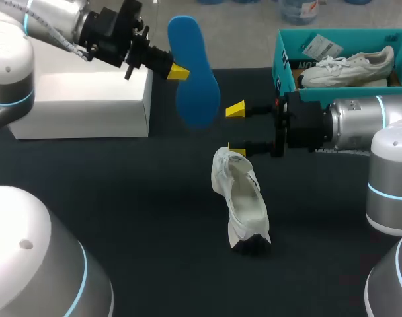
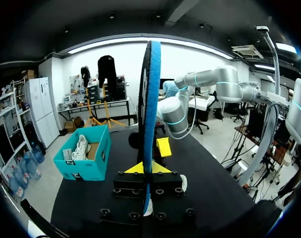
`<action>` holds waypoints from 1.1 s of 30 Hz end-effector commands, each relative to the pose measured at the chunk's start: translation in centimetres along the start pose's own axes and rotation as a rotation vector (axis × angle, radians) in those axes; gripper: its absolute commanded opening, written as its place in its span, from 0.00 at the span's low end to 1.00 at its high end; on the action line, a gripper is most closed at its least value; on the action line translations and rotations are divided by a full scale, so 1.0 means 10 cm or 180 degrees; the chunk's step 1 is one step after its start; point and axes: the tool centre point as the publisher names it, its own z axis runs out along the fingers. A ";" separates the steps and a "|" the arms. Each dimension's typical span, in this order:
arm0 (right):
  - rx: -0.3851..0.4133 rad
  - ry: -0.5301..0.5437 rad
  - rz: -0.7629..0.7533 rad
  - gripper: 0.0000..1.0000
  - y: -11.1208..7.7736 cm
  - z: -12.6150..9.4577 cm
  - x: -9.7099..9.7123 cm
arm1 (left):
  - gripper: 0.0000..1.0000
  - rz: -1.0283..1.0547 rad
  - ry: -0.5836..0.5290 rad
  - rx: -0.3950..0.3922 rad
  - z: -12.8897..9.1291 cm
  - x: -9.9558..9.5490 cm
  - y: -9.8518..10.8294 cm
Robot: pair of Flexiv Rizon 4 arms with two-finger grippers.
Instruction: Take the shoe out of the shoebox, open the shoe tongue, remove and reinsert the insole, then place the shoe into the shoebox
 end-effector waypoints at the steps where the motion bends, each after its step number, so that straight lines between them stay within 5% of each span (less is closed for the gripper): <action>1: -0.0006 -0.0011 0.0003 1.00 0.00 0.02 0.00 | 0.00 0.0778 -0.0039 0.0314 -0.03 0.15 0.19; 13: -0.0006 -0.0011 0.0003 1.00 0.00 0.02 0.00 | 0.00 0.1215 -0.0181 0.0456 -0.01 0.29 0.39; 33: -0.0006 -0.0011 0.0003 1.00 0.00 0.02 0.00 | 0.00 0.1182 -0.0142 0.0317 0.11 0.43 0.47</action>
